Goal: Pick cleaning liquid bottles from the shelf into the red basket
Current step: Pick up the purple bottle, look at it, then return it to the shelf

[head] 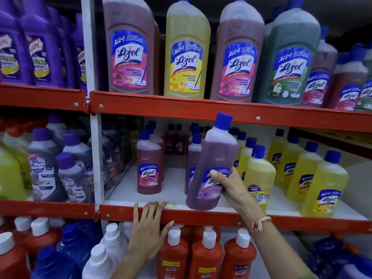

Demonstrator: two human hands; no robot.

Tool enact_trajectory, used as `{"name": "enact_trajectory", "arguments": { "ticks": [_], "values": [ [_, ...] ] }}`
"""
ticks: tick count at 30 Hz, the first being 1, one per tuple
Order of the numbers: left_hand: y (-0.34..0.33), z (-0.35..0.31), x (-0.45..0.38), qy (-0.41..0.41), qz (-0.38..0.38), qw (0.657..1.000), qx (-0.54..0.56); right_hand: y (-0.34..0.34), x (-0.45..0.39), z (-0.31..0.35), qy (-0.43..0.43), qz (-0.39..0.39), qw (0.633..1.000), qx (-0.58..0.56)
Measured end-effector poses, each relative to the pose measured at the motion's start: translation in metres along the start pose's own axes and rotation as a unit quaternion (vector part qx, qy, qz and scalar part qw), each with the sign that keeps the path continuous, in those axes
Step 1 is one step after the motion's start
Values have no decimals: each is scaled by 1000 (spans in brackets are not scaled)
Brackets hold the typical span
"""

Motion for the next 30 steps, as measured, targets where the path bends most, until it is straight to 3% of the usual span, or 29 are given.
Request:
{"name": "enact_trajectory", "arguments": {
  "ticks": [6, 11, 30],
  "values": [
    [0, 0, 0, -3, -5, 1000, 6, 7, -11, -36, -43, -99, 993, 52],
    [-3, 0, 0, -3, -3, 1000, 11, 15, -15, -59, -79, -123, 985, 91],
    [-5, -3, 4, 14, 0, 1000, -7, 23, -6, -70, -152, -71, 969, 179]
  ]
}}
Point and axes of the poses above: each hand's wrist, its own x-axis away from the middle knuckle, its own y-axis out of the back of the hand, z = x × y, the point moved 5 cm from there along -x, towards the middle knuckle, and after that the axes turned 6 degrees about -x, right-handed, at the moved point
